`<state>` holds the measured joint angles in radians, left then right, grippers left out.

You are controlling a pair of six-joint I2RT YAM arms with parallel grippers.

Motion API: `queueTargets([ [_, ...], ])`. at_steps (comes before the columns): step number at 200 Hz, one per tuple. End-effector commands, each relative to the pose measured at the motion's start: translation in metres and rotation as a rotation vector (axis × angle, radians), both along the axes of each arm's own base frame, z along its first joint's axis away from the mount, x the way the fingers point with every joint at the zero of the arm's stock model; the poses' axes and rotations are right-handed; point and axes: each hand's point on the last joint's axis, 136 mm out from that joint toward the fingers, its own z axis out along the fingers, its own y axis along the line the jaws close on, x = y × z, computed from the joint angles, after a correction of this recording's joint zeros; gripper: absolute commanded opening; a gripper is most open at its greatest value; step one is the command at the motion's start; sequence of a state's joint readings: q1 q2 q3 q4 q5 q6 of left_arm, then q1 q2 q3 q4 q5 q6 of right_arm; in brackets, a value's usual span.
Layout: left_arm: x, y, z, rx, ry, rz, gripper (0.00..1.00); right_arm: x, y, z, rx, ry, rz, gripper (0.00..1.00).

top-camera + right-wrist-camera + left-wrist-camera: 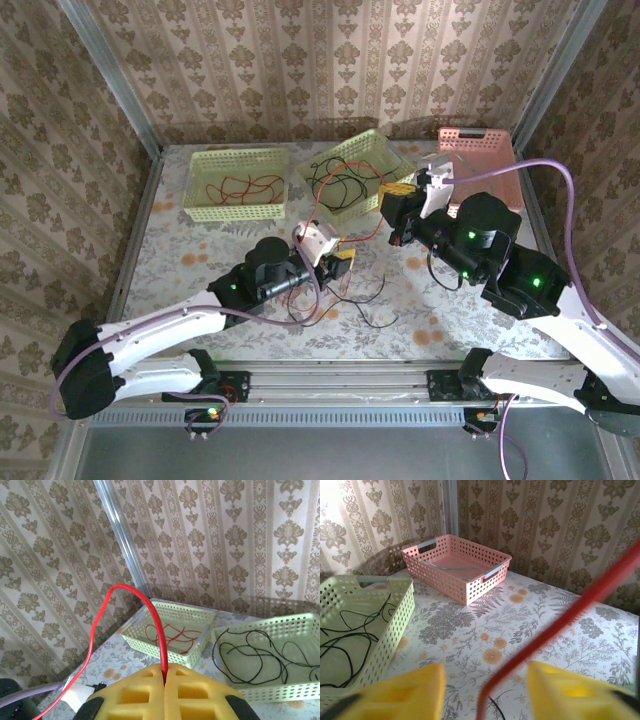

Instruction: Untangle the cables

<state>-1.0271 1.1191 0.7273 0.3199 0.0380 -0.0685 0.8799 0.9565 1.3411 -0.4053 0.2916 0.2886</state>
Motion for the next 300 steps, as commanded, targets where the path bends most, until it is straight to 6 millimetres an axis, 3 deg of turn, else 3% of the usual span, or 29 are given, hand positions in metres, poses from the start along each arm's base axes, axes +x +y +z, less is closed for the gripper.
queueTargets([
  [1,0.006,-0.002,0.033,-0.05,-0.093,0.023,0.01,-0.002,-0.012,0.006,0.019,-0.004,-0.036,0.0],
  [25,0.008,0.005,0.047,-0.054,-0.119,0.05,0.0,0.0,-0.029,-0.003,0.012,-0.008,-0.108,0.1],
  [46,0.013,0.014,0.066,-0.074,-0.131,0.078,0.0,0.003,-0.046,-0.02,-0.008,0.011,-0.177,0.43],
  [66,0.026,0.026,0.086,-0.1,-0.097,0.099,0.0,0.004,-0.064,-0.04,-0.023,0.039,-0.247,0.6],
  [131,0.076,0.074,0.183,-0.249,-0.117,0.234,0.0,-0.01,-0.116,-0.085,-0.024,0.085,-0.394,0.7],
  [169,0.115,0.102,0.232,-0.319,-0.135,0.337,0.0,-0.012,-0.117,-0.118,-0.054,0.157,-0.396,0.71],
  [213,0.113,0.095,0.296,-0.41,-0.18,0.266,0.0,-0.01,-0.11,-0.138,-0.041,0.199,-0.377,0.71],
  [236,0.122,0.101,0.297,-0.391,-0.208,0.306,0.0,-0.008,-0.107,-0.151,-0.053,0.228,-0.37,0.71],
  [263,0.148,0.118,0.276,-0.353,-0.197,0.385,0.0,-0.006,-0.101,-0.163,-0.064,0.262,-0.348,0.71],
  [278,0.172,0.135,0.26,-0.344,-0.181,0.475,0.0,-0.007,-0.1,-0.171,-0.067,0.278,-0.339,0.71],
  [300,0.221,0.182,0.229,-0.312,-0.133,0.677,0.0,-0.007,-0.098,-0.178,-0.037,0.285,-0.333,0.71],
])
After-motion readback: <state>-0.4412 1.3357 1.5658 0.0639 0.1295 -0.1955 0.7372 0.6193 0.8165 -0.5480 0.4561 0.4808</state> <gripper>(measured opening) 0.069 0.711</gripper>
